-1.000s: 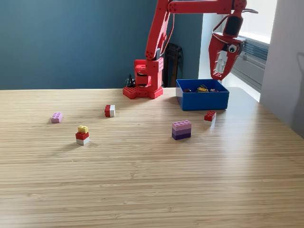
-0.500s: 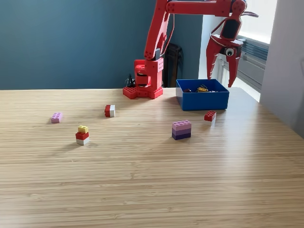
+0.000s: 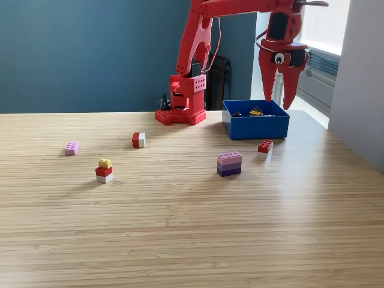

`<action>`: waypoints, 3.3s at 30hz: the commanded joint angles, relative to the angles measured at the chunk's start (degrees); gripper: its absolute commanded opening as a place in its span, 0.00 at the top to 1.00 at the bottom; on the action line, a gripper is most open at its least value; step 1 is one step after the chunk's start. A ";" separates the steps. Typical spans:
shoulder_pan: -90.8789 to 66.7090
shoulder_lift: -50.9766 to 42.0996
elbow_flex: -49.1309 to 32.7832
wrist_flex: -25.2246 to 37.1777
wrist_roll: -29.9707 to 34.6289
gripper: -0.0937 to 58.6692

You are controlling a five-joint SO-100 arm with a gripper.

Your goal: Grasp a lego block and put it in the bin.

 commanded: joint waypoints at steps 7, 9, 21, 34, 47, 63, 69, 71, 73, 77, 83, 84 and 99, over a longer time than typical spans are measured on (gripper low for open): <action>19.95 6.24 -4.22 1.14 -2.20 0.55; 20.83 6.24 -3.60 1.14 -2.64 0.55; 21.36 6.24 -1.85 1.14 -3.08 0.55; 22.94 6.24 -1.41 0.97 -2.37 0.55; 44.47 6.24 3.69 0.88 -0.62 0.41; 63.81 7.03 11.43 -0.44 -0.26 0.35; 64.34 7.21 17.84 -1.41 1.76 0.31; 64.78 7.29 18.72 -1.41 2.29 0.31; 65.65 7.38 19.25 -1.41 2.64 0.31; 69.17 7.47 19.78 -1.41 2.46 0.32; 73.13 7.47 22.68 -1.41 0.26 0.33; 73.56 7.47 23.47 -1.41 -0.09 0.33; 77.78 7.56 30.67 -4.04 0.53 0.37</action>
